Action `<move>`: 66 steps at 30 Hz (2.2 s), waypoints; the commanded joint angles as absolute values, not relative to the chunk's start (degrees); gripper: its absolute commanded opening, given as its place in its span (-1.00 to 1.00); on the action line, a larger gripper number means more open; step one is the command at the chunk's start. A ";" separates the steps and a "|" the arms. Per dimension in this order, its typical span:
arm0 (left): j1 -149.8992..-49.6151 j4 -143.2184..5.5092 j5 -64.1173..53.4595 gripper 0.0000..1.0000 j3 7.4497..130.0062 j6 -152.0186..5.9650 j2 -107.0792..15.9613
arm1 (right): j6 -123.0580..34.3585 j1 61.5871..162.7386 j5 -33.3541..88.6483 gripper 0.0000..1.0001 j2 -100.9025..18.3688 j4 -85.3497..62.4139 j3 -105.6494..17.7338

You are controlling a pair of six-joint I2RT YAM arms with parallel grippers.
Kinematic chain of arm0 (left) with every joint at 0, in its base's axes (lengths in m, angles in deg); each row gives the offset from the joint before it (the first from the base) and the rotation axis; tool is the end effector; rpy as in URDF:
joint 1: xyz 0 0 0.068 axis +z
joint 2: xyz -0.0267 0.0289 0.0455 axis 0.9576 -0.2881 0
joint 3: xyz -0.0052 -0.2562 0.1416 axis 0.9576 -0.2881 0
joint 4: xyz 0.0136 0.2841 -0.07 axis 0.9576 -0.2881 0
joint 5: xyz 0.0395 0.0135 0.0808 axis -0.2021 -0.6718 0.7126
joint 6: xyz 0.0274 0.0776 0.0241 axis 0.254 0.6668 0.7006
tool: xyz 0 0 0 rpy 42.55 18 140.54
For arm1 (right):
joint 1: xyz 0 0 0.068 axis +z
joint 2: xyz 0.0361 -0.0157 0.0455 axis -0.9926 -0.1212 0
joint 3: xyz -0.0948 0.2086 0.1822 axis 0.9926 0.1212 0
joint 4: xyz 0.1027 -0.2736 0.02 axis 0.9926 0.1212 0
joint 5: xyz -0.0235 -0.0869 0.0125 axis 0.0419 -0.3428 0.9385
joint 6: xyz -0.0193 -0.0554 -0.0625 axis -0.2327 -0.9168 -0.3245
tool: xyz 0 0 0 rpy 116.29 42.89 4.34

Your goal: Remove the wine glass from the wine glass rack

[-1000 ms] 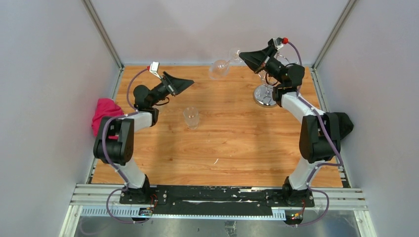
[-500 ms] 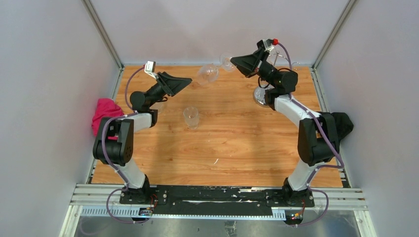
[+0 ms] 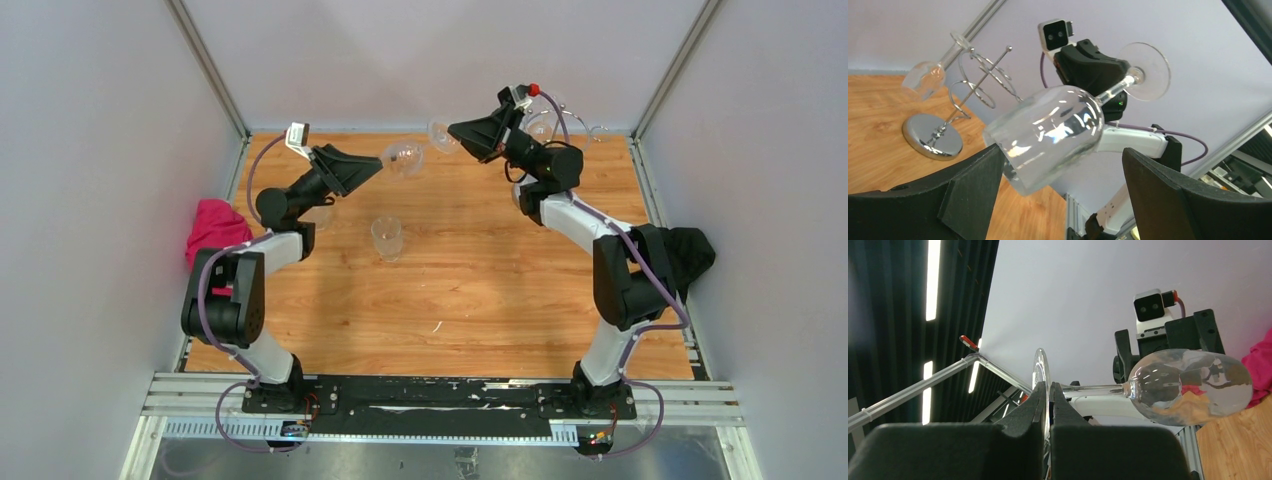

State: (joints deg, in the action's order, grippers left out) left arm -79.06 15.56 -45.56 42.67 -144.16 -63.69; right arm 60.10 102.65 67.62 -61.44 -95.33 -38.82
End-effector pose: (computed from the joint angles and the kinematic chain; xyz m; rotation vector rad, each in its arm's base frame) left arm 0.3587 -0.0934 0.3115 0.1145 1.3192 -1.7203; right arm 0.3782 0.1940 0.4009 -0.1516 1.3097 2.3015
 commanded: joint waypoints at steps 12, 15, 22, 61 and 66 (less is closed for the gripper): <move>-79.84 19.58 -46.93 0.10 39.70 -149.25 -47.96 | 60.82 107.02 65.46 -1.00 -64.54 -103.55 -40.94; -79.79 19.58 -46.70 -0.02 39.88 -149.84 -45.83 | 60.55 109.00 66.15 -1.00 -64.93 -103.56 -40.20; -79.81 19.61 -46.57 -0.43 40.66 -150.92 -44.62 | 59.90 112.20 66.43 -1.00 -65.94 -103.56 -37.59; -78.74 2.80 -41.22 -1.00 38.61 -139.10 -33.06 | 58.34 112.92 65.88 0.36 -63.36 -103.56 -34.31; -78.09 -12.83 -38.80 -1.00 40.73 -128.97 -28.46 | 57.64 112.33 65.45 0.41 -62.76 -103.54 -30.71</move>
State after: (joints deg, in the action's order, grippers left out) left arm -78.25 0.28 -43.94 38.82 -139.60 -32.06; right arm 60.99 110.35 60.43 -64.13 -100.81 -33.75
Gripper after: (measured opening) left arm 0.228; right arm 0.698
